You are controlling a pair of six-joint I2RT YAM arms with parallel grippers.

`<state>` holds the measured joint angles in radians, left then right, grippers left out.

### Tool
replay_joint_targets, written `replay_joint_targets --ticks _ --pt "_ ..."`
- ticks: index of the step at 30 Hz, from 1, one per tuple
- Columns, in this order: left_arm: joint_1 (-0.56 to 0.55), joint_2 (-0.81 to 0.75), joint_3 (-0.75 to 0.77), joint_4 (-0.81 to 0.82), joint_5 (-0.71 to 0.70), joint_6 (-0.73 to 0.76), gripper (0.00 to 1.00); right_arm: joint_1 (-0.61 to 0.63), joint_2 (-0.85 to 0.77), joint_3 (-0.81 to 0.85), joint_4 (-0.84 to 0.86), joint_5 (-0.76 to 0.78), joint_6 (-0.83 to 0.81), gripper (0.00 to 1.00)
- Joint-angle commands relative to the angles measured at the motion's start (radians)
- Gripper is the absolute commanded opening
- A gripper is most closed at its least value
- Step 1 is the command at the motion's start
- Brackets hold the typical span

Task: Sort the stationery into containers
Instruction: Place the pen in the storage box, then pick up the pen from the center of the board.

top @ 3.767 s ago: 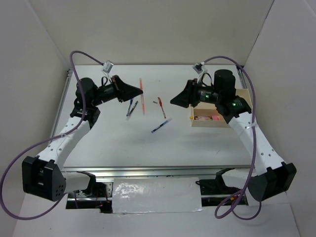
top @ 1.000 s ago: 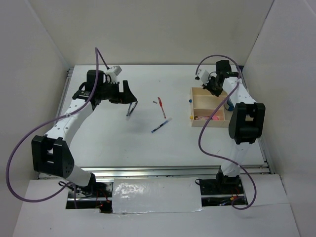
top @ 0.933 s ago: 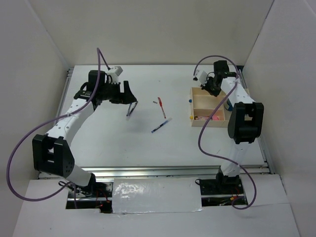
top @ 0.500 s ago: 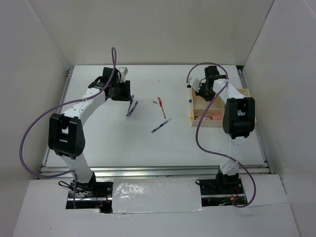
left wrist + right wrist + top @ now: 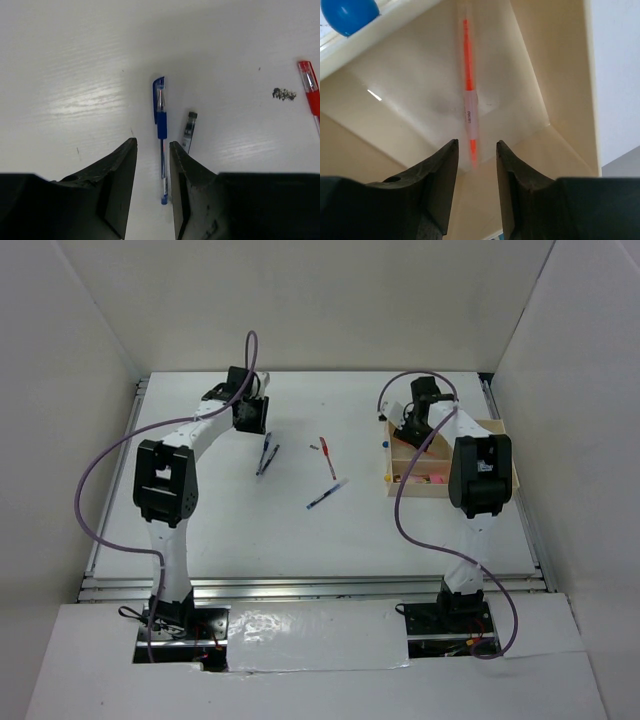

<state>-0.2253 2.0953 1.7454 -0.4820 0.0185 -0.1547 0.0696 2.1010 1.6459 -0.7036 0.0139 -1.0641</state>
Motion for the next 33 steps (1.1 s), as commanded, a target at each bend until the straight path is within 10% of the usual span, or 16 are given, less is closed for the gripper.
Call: replay_joint_targets --ticks 1,22,29,33 --pt "-0.023 0.063 0.083 -0.013 -0.047 0.032 0.44 0.002 -0.015 0.057 -0.007 0.006 0.045 0.46" --pt "-0.078 0.316 0.250 -0.115 -0.242 0.066 0.42 0.042 -0.396 0.124 -0.048 -0.406 0.630 0.45" --pt "-0.004 0.371 0.368 -0.196 -0.175 0.021 0.04 0.088 -0.512 0.089 0.048 -0.594 0.894 0.46" --pt "0.052 0.280 0.411 -0.222 -0.122 0.015 0.00 0.125 -0.559 0.074 0.107 -0.684 1.053 0.46"
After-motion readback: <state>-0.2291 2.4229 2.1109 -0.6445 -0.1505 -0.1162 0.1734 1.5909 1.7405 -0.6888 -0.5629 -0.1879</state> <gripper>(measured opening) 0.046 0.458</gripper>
